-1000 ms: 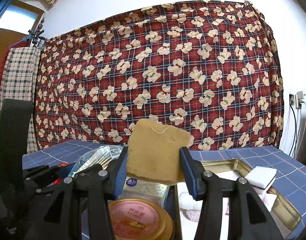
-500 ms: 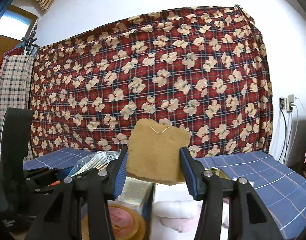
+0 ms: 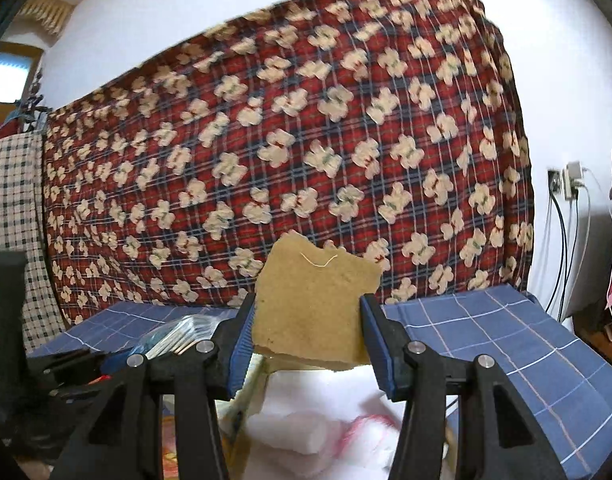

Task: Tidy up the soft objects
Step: 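Lower the swab bag and tan sponge into the tray and open both tools, then withdraw both tools from the tray toward the red pouch and clear bag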

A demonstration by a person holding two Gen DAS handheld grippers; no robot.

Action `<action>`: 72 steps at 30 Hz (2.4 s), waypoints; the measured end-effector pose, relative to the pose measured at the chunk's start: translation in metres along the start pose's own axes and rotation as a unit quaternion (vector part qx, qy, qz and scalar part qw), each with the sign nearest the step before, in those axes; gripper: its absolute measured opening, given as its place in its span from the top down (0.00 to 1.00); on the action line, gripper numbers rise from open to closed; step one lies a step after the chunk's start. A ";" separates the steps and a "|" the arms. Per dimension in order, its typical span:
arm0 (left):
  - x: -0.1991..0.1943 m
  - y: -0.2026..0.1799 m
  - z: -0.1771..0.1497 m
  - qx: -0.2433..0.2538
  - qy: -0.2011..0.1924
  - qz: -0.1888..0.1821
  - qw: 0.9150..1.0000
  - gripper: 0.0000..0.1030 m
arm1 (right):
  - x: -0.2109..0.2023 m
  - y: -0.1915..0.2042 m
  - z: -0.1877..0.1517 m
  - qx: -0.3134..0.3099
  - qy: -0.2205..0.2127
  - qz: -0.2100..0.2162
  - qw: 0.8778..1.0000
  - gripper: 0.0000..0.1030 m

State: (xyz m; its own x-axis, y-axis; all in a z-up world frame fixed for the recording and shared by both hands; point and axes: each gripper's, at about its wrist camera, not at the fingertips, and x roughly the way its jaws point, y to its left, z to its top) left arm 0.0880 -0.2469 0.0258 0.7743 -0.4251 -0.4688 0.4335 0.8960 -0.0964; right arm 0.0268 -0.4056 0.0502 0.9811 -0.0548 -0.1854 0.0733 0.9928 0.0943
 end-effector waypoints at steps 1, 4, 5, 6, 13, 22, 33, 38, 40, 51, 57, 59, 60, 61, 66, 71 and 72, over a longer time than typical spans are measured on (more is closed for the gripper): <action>0.002 -0.005 0.001 0.003 0.003 -0.004 1.000 0.73 | 0.006 -0.006 0.004 0.001 0.010 -0.001 1.000 0.48; 0.008 -0.016 0.001 0.013 0.014 -0.010 1.000 0.73 | 0.026 -0.021 0.010 0.004 0.049 0.007 0.999 0.48; 0.011 -0.020 -0.001 0.015 0.018 -0.014 1.000 0.73 | 0.034 -0.025 0.011 0.005 0.063 0.009 0.998 0.48; 0.012 -0.022 -0.002 0.017 0.022 -0.019 0.999 0.73 | 0.040 -0.028 0.010 0.002 0.073 0.008 0.997 0.48; 0.029 -0.038 -0.015 0.027 0.048 -0.028 0.998 0.73 | 0.078 -0.049 -0.004 0.011 0.156 0.011 0.988 0.48; 0.036 -0.047 -0.018 0.040 0.047 -0.028 0.998 0.44 | 0.095 -0.051 -0.016 0.016 0.194 0.011 0.981 0.30; -0.010 0.009 -0.024 0.012 0.000 0.007 1.000 0.26 | 0.055 -0.035 -0.010 0.017 0.151 0.021 0.988 0.26; -0.021 0.067 -0.040 -0.004 0.001 0.075 0.997 0.22 | 0.033 -0.006 -0.014 0.025 0.133 0.065 0.989 0.26; -0.021 0.094 -0.047 -0.018 0.008 0.105 0.994 0.22 | 0.028 0.008 -0.018 0.023 0.129 0.082 0.988 0.25; 0.011 0.199 -0.059 -0.043 0.076 0.201 0.976 0.22 | 0.037 0.110 -0.056 -0.030 0.158 0.172 0.972 0.25; 0.031 0.213 -0.062 -0.043 0.113 0.188 0.975 0.22 | 0.049 0.132 -0.067 -0.035 0.173 0.178 0.968 0.25; 0.038 0.213 -0.061 -0.028 0.126 0.181 0.975 0.22 | 0.050 0.139 -0.070 -0.042 0.175 0.182 0.967 0.25; 0.041 0.217 -0.062 -0.031 0.135 0.175 0.975 0.22 | 0.050 0.143 -0.071 -0.046 0.177 0.184 0.966 0.25; 0.044 0.221 -0.063 -0.041 0.146 0.169 0.974 0.27 | 0.051 0.145 -0.071 -0.049 0.178 0.185 0.965 0.25; 0.043 0.234 -0.065 -0.064 0.155 0.149 0.975 0.85 | 0.056 0.156 -0.076 -0.057 0.186 0.188 0.963 0.25; 0.024 0.249 -0.066 -0.100 0.122 0.148 0.976 0.90 | 0.061 0.163 -0.074 -0.061 0.187 0.189 0.962 0.25; 0.020 0.252 -0.066 -0.106 0.114 0.151 0.976 0.90 | 0.062 0.164 -0.074 -0.062 0.188 0.190 0.962 0.25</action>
State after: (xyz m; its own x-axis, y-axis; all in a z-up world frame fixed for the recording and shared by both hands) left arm 0.1818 -0.0210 -0.0657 0.7183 -0.1192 -0.6854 0.0777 0.9928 -0.0911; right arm 0.0863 -0.2382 -0.0179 0.7971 0.3341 -0.5029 -0.3232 0.9397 0.1120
